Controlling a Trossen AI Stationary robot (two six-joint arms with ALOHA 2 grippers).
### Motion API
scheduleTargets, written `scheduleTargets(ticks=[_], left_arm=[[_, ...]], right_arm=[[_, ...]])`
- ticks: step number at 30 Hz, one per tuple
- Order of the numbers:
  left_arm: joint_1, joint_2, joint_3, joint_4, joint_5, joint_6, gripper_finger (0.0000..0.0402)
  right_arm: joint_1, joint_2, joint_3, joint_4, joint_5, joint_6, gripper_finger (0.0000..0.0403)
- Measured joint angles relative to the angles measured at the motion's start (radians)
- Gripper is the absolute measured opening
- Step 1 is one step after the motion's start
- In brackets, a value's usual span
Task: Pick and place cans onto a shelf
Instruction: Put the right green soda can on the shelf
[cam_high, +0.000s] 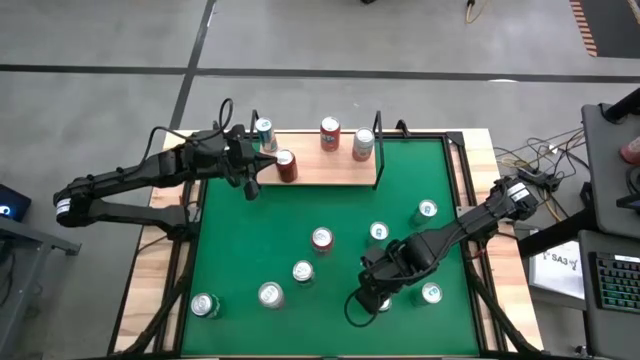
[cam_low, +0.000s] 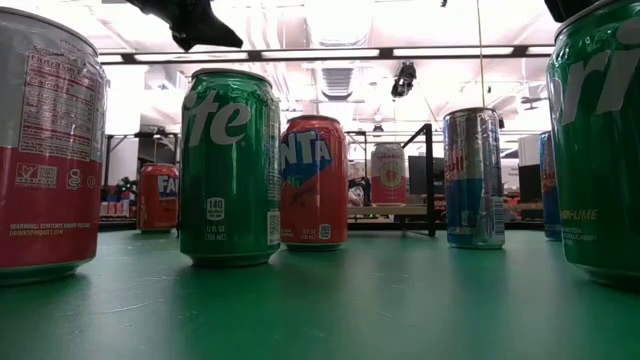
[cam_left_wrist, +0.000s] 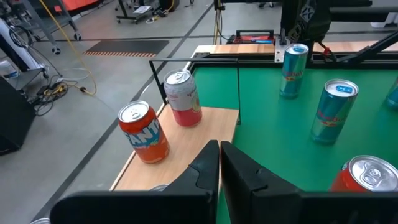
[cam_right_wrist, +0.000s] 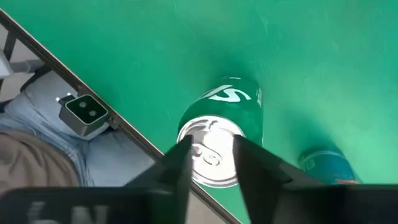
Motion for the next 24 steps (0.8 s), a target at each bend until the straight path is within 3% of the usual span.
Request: scheduleTargets(ticks=[7,11,15,24], left_arm=[[0.0,0.0,0.0,0.005,-0.001,0.01,0.0],[0.0,0.0,0.0,0.005,-0.001,0.01,0.0],[0.0,0.0,0.0,0.004,-0.004,0.01,0.0],[0.0,0.0,0.0,0.004,-0.004,0.01,0.0]], right_arm=[[0.0,0.0,0.0,-0.005,-0.013,0.025,0.025],[0.0,0.0,0.0,-0.007,-0.06,0.076,0.0306],[0.013,0.013,0.0,-0.014,-0.056,0.121,0.033],[0.022,0.096,0.0,-0.011,-0.06,0.146,0.0333]])
